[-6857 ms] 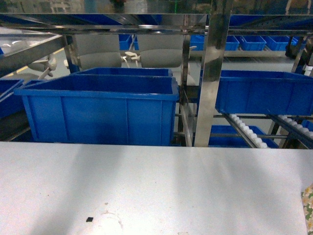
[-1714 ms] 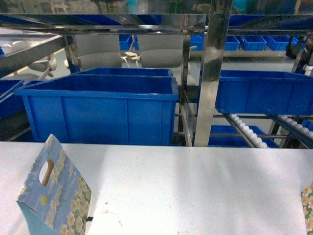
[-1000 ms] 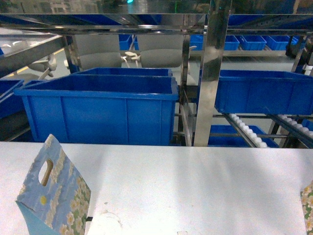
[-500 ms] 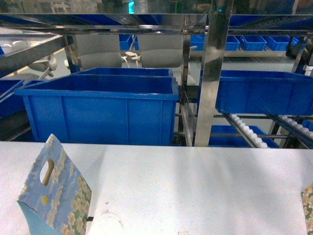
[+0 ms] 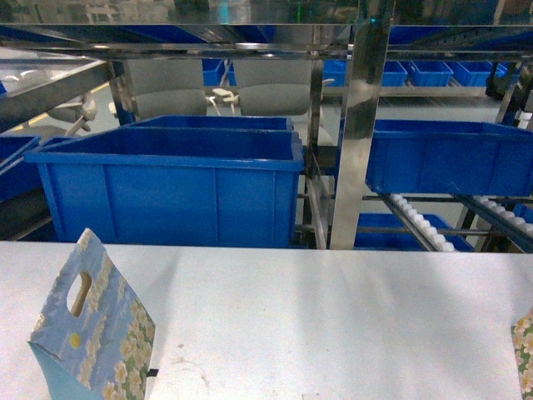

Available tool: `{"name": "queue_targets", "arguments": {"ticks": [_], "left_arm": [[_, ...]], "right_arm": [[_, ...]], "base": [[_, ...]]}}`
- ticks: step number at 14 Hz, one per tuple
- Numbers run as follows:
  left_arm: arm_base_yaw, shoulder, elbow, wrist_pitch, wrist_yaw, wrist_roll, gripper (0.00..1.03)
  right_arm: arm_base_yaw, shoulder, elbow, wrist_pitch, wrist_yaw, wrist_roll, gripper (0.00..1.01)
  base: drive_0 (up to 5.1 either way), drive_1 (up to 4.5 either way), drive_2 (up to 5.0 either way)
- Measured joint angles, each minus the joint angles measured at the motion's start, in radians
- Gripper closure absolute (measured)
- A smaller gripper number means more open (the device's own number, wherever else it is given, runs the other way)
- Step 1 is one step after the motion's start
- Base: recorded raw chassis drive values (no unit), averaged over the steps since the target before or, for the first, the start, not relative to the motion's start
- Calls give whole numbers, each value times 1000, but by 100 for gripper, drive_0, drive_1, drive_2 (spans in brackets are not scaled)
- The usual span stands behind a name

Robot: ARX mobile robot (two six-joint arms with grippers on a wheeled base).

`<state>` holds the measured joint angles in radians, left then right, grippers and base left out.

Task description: Move flower gift bag to table near conveyor

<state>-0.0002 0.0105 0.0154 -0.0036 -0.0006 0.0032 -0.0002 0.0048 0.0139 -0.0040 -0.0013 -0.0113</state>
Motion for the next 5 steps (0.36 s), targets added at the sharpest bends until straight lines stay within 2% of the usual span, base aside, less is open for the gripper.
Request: {"name": "queue_targets", "arguments": {"ticks": [1, 2, 3, 5], "left_arm": [[0, 0, 0, -1, 0, 0, 101], [0, 0, 0, 0, 0, 0, 101], [0, 0, 0, -1, 0, -2, 94], [0, 0, 0, 0, 0, -2, 66]], "right_arm": [[0, 0, 0, 0, 0, 0, 99], [0, 0, 0, -1, 0, 0, 93], [0, 0, 0, 0, 0, 0, 78], [0, 0, 0, 0, 0, 0, 51]], "base": [[0, 0, 0], [0, 0, 0], [0, 0, 0], [0, 0, 0]]}}
